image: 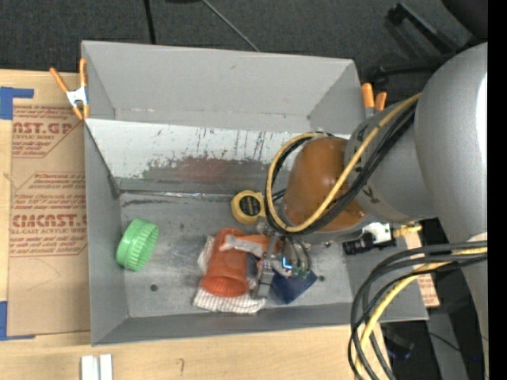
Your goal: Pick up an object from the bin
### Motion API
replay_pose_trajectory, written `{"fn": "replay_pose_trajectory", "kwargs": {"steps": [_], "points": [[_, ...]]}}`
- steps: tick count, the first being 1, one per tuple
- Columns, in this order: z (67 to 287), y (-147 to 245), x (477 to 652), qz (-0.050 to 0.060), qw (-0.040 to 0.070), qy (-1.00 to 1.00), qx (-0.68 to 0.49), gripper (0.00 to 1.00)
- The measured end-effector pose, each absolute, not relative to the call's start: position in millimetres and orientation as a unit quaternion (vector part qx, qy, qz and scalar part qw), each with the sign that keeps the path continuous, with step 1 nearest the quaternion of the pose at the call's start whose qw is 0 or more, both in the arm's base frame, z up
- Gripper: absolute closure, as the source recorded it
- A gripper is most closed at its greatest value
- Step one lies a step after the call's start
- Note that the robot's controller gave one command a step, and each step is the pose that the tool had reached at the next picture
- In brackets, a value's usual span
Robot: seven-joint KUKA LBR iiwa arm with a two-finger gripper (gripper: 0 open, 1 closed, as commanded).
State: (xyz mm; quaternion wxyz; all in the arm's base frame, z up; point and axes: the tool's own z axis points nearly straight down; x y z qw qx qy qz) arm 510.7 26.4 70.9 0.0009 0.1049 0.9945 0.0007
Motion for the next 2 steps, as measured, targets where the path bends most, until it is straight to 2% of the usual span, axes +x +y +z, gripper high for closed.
{"fn": "replay_pose_trajectory", "kwargs": {"steps": [1,2], "points": [[68.8,24.9,511.6,0.0,0.005,1.0,0.029,0.0],[70.8,27.6,511.2,0.002,0.002,0.995,0.104,1.0]]}}
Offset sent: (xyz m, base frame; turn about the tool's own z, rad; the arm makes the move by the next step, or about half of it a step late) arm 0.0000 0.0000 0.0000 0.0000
